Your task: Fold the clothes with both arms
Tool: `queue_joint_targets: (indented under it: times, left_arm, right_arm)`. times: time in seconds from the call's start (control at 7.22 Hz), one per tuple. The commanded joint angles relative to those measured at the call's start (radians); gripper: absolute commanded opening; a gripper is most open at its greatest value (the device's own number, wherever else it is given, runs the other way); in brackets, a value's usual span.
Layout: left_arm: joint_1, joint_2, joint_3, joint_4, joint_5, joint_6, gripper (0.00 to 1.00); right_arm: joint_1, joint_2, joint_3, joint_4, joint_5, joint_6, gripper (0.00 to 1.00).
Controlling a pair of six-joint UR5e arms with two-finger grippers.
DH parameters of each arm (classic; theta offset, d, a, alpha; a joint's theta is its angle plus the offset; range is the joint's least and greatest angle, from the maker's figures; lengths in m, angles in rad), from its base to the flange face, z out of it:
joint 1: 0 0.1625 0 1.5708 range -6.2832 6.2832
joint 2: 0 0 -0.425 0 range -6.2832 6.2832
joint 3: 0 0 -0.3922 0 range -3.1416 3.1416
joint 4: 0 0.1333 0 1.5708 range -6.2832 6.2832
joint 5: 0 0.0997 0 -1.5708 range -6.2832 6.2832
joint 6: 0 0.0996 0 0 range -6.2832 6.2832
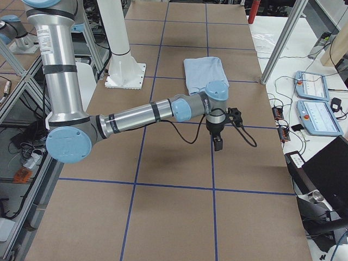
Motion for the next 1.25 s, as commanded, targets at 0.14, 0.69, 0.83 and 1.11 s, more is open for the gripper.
queue_joint_targets:
  times: [0.14, 0.69, 0.83, 1.11]
  left_arm:
    - [-0.008, 0.063, 0.114, 0.032, 0.001, 0.01, 1.0]
    - [-0.015, 0.09, -0.012, 0.388, -0.066, 0.023, 1.0]
    - [-0.018, 0.122, -0.108, 0.468, -0.066, 0.073, 1.0]
    - [-0.018, 0.259, -0.282, 0.469, -0.068, 0.162, 1.0]
  right_arm:
    - [0.041, -0.182, -0.019, -0.008, 0.049, -0.082, 1.0]
    - [0.041, -0.2, -0.025, -0.008, 0.049, -0.073, 1.0]
    - [0.041, -0.198, -0.023, -0.008, 0.047, -0.073, 1.0]
    - [0.041, -0.195, -0.02, -0.007, 0.044, -0.074, 1.0]
